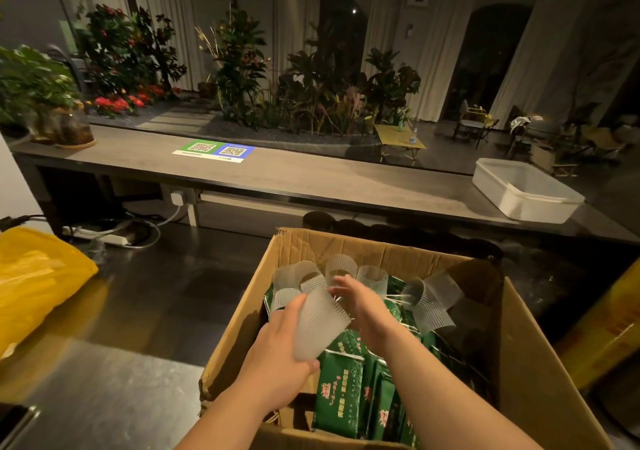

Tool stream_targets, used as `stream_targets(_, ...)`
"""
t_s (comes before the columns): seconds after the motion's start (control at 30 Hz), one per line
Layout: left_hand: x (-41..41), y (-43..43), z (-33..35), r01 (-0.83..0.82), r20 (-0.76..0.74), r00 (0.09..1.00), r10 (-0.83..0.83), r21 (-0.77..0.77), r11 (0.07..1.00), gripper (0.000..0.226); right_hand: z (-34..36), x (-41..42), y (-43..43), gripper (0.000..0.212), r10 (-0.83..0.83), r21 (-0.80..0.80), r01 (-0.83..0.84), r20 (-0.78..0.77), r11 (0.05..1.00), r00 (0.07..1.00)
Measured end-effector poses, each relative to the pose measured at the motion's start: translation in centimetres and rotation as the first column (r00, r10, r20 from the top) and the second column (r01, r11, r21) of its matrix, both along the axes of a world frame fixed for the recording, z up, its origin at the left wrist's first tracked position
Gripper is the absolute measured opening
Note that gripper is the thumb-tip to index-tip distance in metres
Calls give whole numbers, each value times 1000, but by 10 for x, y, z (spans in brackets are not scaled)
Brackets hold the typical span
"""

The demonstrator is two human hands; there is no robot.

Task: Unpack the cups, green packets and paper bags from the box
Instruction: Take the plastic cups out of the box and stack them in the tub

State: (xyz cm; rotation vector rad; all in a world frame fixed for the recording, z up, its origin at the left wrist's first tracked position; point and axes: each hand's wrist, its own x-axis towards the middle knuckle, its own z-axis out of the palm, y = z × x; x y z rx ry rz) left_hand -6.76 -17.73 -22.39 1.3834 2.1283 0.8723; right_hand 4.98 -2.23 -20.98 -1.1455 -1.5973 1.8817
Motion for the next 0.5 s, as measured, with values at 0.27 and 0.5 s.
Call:
stream_targets(0.27,-4,1,-4,-86,-66,994,82,-68,994,102,-25,-12,10,42,59,9,-61,145,998,988)
stream_targets(0.5,-6,3,-7,-75,-74,995,64,-157,985,100,-17,9,15,18,-187,238,162,87,958,978)
